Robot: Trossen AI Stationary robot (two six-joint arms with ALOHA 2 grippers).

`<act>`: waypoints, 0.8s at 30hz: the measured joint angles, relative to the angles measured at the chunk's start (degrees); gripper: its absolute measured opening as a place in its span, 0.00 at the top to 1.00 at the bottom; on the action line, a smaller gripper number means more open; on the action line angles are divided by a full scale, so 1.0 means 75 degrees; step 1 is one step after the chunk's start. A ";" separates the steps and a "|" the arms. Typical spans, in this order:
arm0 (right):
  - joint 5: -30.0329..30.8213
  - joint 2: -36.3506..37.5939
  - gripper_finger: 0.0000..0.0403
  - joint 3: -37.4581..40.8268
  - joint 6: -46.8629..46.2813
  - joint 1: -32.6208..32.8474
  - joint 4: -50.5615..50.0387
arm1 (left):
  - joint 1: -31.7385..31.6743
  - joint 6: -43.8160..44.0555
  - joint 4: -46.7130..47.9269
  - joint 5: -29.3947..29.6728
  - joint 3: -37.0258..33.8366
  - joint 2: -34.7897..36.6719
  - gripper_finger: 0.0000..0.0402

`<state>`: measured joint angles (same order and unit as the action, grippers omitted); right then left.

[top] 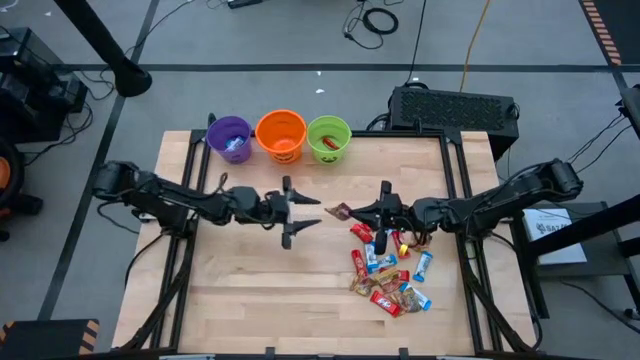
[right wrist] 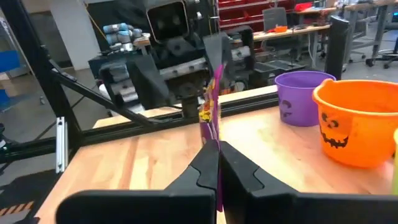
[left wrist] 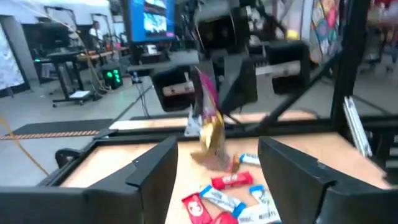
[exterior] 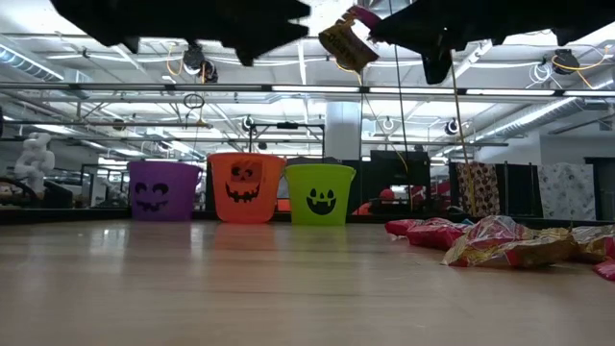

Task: Sort candy by brand, put in halloween buckets
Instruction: Put the violet candy into the orange bucket

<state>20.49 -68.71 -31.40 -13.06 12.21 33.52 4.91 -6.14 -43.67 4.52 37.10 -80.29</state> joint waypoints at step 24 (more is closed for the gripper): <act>0.0009 -0.0014 1.00 0.0000 0.0058 0.0000 -0.0069 | -0.0112 -0.0289 -0.0168 -0.0403 0.0924 -0.1355 0.70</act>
<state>20.56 -68.82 -31.40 -12.62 12.21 33.00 4.07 -8.30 -44.93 1.49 44.03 -90.45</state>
